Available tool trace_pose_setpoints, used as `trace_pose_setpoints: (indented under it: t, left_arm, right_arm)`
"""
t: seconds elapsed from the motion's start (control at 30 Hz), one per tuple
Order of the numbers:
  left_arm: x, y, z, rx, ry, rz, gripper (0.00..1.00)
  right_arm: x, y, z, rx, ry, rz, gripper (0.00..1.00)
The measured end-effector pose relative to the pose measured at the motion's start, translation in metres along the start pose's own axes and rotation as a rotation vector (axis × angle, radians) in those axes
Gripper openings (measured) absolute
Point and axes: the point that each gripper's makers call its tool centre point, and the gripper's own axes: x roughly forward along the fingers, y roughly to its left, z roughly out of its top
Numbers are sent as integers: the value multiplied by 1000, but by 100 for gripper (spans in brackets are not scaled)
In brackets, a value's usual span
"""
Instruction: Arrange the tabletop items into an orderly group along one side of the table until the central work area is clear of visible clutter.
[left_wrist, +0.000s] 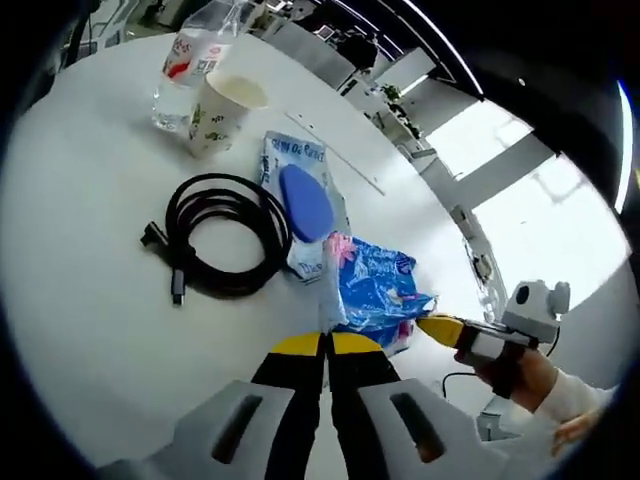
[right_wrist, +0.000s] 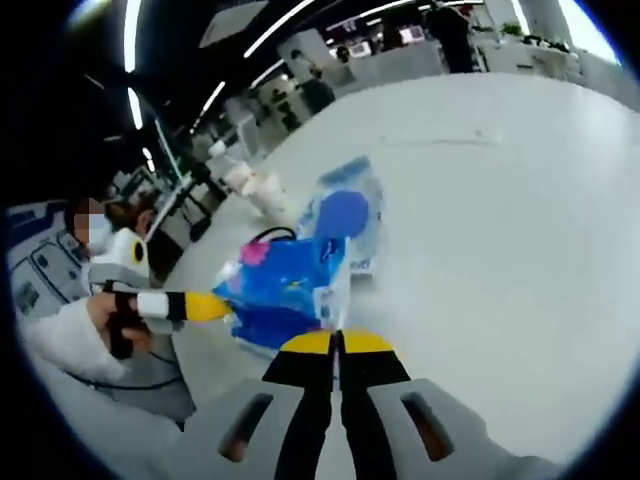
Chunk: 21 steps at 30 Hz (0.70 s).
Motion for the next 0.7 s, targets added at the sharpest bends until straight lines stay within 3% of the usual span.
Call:
trace_pose_setpoints:
  t: [0.1,0.23,0.4,0.43,0.57,0.7]
  left_arm:
    - [-1,-6,5,111,-10,13,0]
    - [-3,-19,12,235,-29,1,0]
    - [-1,-29,11,310,-33,-12,28]
    - [-1,-30,10,316,-31,-15,27]
    - [-7,-43,15,360,-66,-47,7]
    - [-5,-52,13,407,-44,-66,0]
  right_arm:
    - [-7,4,-1,126,-14,21,0]
    - [-19,1,2,166,-29,21,0]
    - [-32,-1,12,238,-79,35,0]
    - [-34,0,14,240,-79,33,0]
    - [-41,-1,14,247,-77,40,0]
    - [-46,2,13,272,-87,53,0]
